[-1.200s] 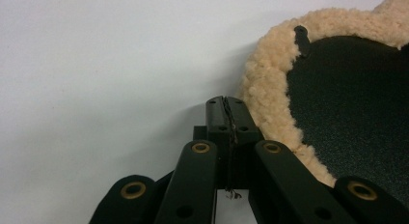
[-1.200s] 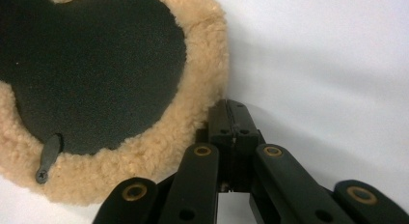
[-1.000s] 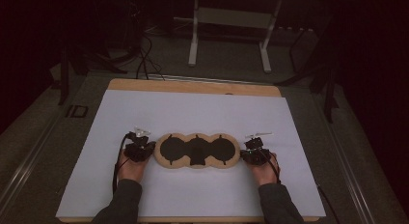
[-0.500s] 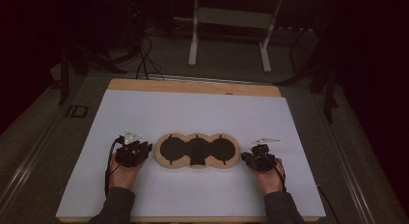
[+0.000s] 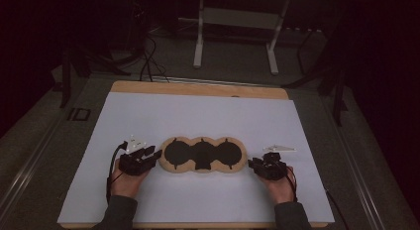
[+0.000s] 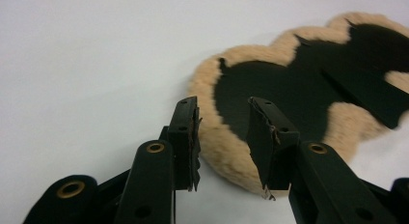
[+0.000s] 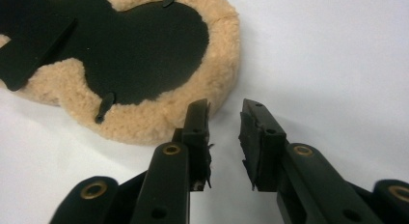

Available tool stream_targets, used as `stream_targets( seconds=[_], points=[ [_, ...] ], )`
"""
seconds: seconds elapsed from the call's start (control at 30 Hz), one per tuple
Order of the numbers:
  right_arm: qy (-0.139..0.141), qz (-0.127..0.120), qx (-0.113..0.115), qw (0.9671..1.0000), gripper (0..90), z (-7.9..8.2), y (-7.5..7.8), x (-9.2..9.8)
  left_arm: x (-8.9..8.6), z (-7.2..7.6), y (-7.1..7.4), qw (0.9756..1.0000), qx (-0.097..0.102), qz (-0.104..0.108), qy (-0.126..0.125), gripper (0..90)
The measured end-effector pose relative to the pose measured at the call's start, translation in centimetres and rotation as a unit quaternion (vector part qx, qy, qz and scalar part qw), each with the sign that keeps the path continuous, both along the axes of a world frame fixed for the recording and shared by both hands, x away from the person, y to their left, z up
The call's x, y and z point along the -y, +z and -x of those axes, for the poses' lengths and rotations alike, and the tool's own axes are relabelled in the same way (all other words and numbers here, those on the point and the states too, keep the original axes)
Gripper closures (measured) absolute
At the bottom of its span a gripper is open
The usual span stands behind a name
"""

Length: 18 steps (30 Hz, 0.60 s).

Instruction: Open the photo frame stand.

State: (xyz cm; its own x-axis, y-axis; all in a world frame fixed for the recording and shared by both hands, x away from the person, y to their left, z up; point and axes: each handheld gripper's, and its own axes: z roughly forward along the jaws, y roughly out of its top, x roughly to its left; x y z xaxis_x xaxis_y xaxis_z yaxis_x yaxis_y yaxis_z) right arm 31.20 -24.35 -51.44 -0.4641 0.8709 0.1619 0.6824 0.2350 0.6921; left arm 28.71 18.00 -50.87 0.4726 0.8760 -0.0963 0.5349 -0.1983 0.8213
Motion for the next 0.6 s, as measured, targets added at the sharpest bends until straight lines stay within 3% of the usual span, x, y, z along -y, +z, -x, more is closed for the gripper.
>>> stream_targets(
  seconds=[0.27,0.5,0.6],
  points=[
    [0.001,-0.004,0.002,1.0,70.5,0.1,0.0,0.2,2.1,1.0,0.6,0.9976,0.018,-0.02,-0.064,67.8],
    [0.008,-0.003,0.004,1.0,70.5,0.1,-0.2,0.0,4.2,1.6,0.8,0.9922,0.025,-0.034,-0.117,77.4],
    [0.009,-0.005,0.004,0.9999,70.4,0.1,-0.2,-0.1,5.3,1.8,0.5,0.9881,0.025,-0.049,-0.143,87.7]
  ],
)
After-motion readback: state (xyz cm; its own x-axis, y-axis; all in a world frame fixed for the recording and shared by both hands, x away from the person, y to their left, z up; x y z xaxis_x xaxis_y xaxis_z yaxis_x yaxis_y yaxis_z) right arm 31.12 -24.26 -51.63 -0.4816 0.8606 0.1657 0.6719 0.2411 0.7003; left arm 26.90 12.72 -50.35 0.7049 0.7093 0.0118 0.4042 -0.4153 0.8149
